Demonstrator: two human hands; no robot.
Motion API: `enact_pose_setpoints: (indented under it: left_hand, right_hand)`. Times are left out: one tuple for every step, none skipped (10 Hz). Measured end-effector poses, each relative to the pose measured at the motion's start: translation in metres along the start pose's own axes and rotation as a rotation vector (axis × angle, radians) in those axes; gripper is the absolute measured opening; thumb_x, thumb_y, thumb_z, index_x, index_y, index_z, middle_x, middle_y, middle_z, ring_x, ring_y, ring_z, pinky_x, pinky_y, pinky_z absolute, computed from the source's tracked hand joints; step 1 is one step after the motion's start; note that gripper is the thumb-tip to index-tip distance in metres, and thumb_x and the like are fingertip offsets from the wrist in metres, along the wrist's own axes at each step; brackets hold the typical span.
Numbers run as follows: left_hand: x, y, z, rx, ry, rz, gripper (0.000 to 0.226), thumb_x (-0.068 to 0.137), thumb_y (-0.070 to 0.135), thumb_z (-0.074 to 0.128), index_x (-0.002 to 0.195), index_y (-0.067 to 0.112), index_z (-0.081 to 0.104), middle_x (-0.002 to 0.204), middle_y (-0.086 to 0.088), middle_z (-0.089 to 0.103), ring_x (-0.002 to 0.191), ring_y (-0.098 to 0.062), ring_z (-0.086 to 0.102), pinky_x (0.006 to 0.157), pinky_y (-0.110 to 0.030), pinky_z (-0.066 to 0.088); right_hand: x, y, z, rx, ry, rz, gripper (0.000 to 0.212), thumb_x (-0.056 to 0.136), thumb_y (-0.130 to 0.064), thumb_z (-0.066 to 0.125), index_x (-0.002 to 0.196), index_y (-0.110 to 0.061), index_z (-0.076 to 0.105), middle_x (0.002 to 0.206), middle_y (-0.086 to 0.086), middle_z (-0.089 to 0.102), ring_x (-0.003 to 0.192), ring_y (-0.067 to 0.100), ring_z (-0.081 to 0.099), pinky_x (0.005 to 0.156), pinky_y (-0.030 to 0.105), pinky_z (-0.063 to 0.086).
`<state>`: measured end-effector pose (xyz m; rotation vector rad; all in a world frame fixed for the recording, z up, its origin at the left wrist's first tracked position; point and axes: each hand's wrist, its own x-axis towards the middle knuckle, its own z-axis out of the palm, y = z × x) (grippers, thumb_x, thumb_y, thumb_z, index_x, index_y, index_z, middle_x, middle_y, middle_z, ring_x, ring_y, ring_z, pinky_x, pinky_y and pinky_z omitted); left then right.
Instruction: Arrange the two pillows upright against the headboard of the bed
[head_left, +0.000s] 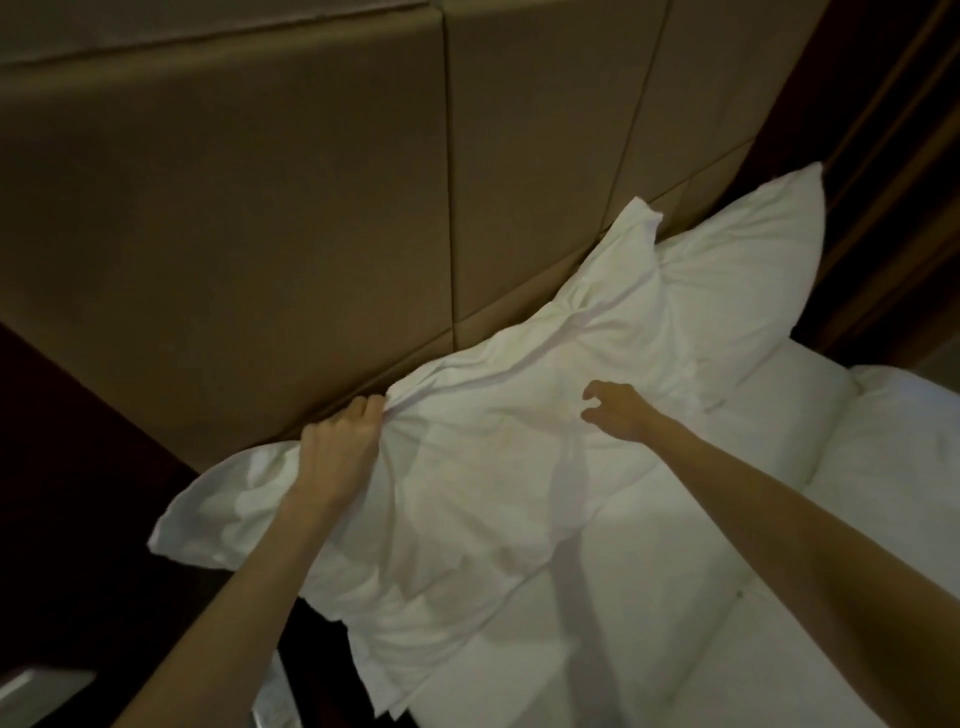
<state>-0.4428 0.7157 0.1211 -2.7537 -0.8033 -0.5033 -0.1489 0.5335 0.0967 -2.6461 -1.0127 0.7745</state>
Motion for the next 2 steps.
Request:
enact_pose_setpoints:
  left_hand:
    - [-0.010,0.011,0.005,-0.005,-0.020,0.020,0.025,0.063,-0.004,0.077,0.086,0.001,0.069,0.073,-0.015,0.065,0.043,-0.027,0.058,0.035,-0.027,0.044]
    - [-0.010,0.020,0.013,0.004,0.021,0.053,0.041,0.067,-0.005,0.072,0.107,-0.001,0.067,0.097,-0.020,0.069,0.070,-0.033,0.065,0.057,-0.037,0.053]
  right_hand:
    - [-0.014,0.016,0.007,0.001,0.004,0.002,0.036,0.092,-0.019,0.055,0.124,-0.003,0.055,0.135,0.017,0.054,0.123,0.031,0.050,0.097,0.031,0.038]
    - [-0.031,0.033,0.010,0.001,0.009,0.024,0.033,0.091,-0.020,0.058,0.119,-0.003,0.059,0.130,0.018,0.058,0.119,0.030,0.054,0.094,0.028,0.038]
